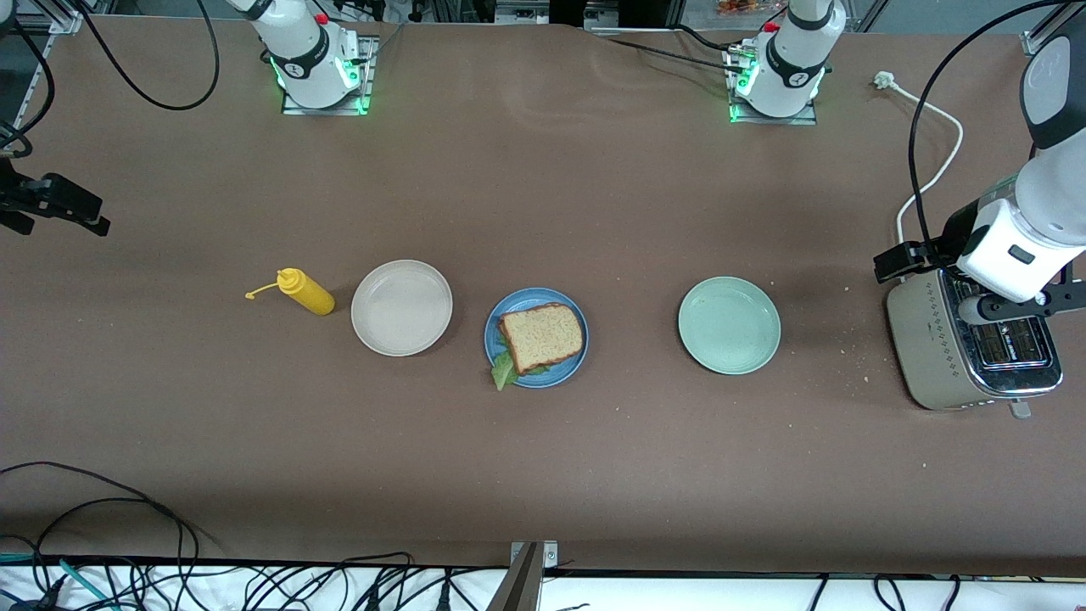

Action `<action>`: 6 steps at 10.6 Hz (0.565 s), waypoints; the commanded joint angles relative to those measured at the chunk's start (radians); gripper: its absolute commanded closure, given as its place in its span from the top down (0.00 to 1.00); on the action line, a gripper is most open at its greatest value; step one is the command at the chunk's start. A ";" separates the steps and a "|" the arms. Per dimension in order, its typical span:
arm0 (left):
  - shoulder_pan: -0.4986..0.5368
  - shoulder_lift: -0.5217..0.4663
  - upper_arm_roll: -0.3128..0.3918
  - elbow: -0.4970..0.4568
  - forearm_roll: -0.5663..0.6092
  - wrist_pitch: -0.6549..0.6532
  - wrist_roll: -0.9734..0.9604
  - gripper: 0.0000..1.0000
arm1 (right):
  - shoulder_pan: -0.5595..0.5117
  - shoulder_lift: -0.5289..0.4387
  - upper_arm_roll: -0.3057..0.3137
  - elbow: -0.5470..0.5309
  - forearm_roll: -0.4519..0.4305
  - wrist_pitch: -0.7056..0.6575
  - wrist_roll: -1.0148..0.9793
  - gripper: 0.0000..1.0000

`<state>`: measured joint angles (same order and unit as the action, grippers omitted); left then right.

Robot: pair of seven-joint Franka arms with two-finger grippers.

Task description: Make sandwich in blue plate with both arms

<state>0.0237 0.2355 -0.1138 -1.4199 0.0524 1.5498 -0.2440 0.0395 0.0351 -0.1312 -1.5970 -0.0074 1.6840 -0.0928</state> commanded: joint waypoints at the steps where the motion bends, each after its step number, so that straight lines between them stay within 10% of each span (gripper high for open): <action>1: 0.002 -0.007 0.008 -0.004 -0.017 0.006 0.049 1.00 | -0.001 0.026 0.001 0.035 0.009 -0.026 -0.016 1.00; 6: -0.005 0.019 0.006 -0.001 -0.023 0.012 0.049 1.00 | -0.004 0.029 -0.001 0.035 0.009 -0.050 -0.016 1.00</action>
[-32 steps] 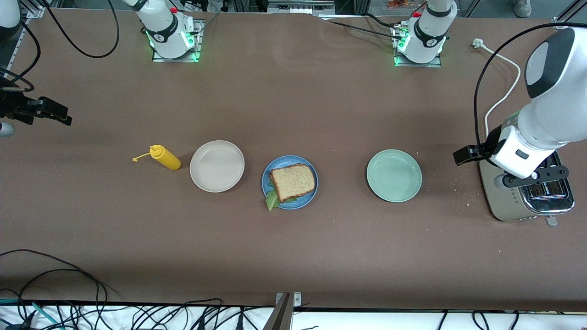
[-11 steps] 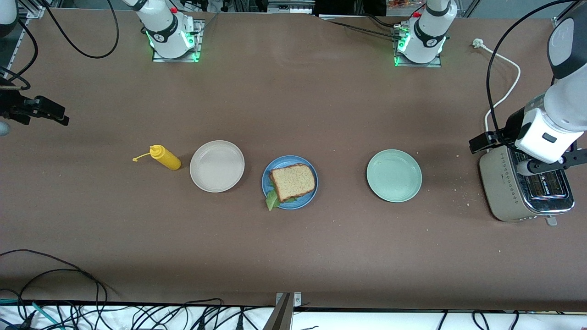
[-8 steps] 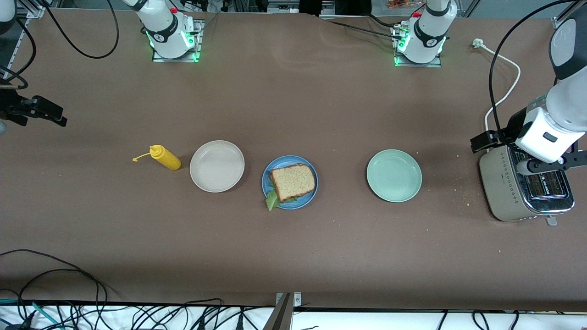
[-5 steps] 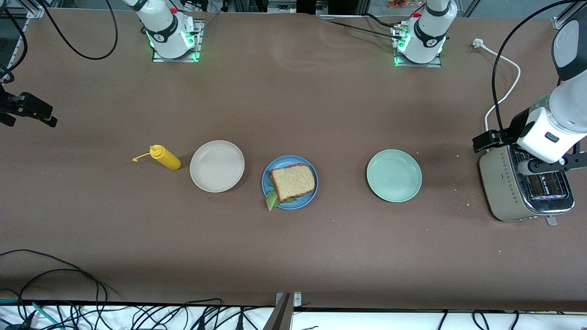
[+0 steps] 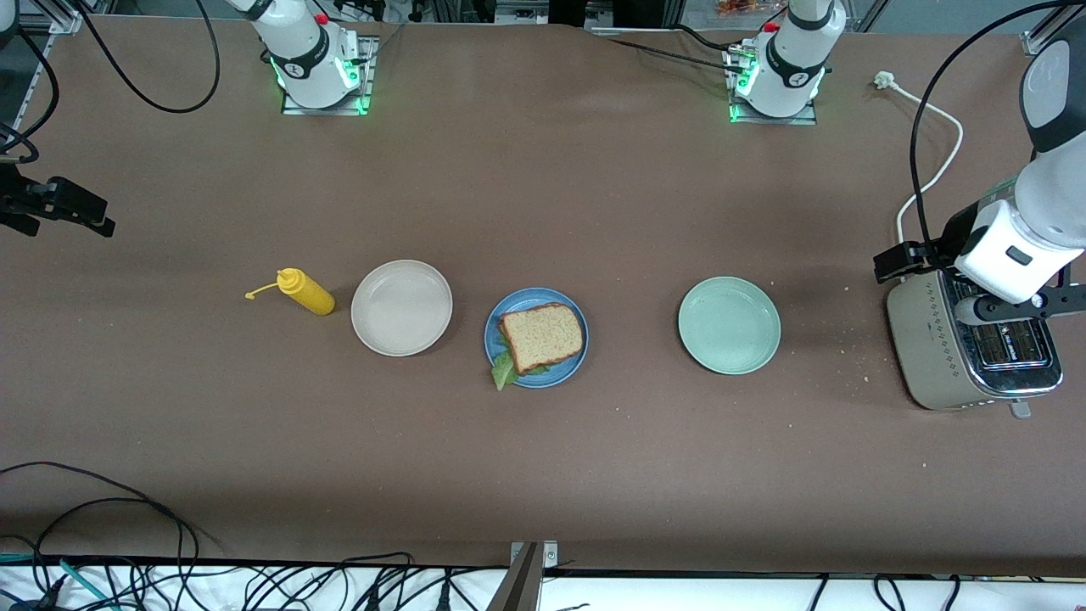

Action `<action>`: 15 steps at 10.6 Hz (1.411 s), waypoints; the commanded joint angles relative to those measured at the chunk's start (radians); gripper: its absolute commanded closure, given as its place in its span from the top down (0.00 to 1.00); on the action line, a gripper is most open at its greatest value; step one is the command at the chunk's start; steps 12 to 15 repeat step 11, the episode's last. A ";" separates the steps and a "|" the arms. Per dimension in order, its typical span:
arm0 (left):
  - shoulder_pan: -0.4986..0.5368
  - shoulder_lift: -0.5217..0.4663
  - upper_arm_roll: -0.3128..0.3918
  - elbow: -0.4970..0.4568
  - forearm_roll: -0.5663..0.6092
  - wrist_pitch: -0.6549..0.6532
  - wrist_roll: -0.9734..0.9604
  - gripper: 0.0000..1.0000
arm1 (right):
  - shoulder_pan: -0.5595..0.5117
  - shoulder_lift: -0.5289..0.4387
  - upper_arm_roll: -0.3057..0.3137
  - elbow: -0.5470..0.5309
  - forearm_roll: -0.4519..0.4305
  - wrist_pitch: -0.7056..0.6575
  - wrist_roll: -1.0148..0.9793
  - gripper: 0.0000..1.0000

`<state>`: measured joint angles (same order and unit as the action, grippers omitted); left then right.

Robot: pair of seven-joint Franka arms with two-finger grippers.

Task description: Make sandwich in blue plate with both arms

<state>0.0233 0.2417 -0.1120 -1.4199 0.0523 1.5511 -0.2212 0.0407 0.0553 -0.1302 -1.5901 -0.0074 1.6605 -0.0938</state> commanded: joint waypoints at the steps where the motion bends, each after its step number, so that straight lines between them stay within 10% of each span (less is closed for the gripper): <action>1: -0.011 0.017 0.005 -0.001 -0.020 0.047 0.026 1.00 | -0.005 0.009 -0.003 0.029 0.009 -0.027 -0.015 1.00; 15: -0.017 0.010 -0.018 0.015 -0.016 0.061 0.016 1.00 | -0.002 0.009 0.000 0.030 0.010 -0.027 0.002 1.00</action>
